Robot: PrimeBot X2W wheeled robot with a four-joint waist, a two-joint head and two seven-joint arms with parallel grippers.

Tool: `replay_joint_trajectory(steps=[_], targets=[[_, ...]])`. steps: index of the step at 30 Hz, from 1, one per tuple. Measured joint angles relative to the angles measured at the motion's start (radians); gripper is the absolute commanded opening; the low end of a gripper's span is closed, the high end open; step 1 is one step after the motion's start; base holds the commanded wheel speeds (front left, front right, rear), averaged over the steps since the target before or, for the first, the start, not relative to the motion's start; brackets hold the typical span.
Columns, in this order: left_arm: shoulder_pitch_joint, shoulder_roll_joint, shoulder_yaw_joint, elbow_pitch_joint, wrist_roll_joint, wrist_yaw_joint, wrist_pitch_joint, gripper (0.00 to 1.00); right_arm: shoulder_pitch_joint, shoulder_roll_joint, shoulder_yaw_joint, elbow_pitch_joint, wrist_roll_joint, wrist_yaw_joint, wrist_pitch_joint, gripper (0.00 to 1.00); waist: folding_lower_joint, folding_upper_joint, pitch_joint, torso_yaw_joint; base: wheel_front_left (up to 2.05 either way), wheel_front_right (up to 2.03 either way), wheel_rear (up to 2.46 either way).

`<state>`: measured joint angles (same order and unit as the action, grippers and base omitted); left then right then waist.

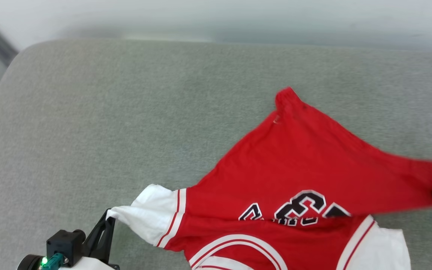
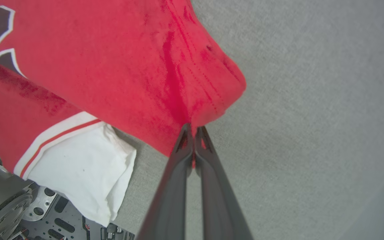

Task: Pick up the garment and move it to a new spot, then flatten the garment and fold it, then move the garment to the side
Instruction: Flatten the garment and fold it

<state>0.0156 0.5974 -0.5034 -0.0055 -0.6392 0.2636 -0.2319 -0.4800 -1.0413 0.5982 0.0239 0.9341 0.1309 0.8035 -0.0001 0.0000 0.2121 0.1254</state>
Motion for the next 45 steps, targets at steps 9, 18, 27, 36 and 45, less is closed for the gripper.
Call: replay_joint_trajectory(steps=[9, 18, 27, 36, 45], targets=[[0.021, 0.010, 0.000, 0.001, -0.007, 0.004, 0.000, 0.00, 0.424, 0.003, -0.054, 0.047, 0.025, 0.000, -0.152, 0.00, -0.0001, 0.0000, -0.037, -0.048, 0.00, 0.00, 0.00], [0.025, 0.012, -0.002, 0.012, -0.009, -0.001, -0.002, 0.00, 0.578, 0.086, -0.145, 0.074, 0.008, 0.001, -0.199, 1.00, 0.0000, 0.0000, -0.033, -0.053, 0.00, 0.00, 0.00], [0.021, 0.014, -0.005, 0.014, -0.010, -0.006, -0.005, 0.00, 0.440, 0.047, -0.329, -0.121, -0.051, 0.000, -0.179, 1.00, 0.0000, 0.0000, -0.036, -0.041, 0.00, 0.00, 0.00], [-0.025, 0.004, -0.016, 0.014, 0.004, -0.017, -0.006, 0.00, 0.106, 0.040, -0.239, -0.225, -0.118, 0.000, 0.044, 1.00, 0.0000, 0.0000, 0.017, -0.013, 0.00, 0.00, 0.00], [-0.119, -0.037, -0.038, 0.033, 0.035, -0.041, -0.013, 0.00, -0.243, 0.217, 0.055, 0.010, -0.216, 0.000, 0.187, 1.00, 0.0003, 0.0000, 0.131, 0.034, 0.00, 0.00, 0.00]])
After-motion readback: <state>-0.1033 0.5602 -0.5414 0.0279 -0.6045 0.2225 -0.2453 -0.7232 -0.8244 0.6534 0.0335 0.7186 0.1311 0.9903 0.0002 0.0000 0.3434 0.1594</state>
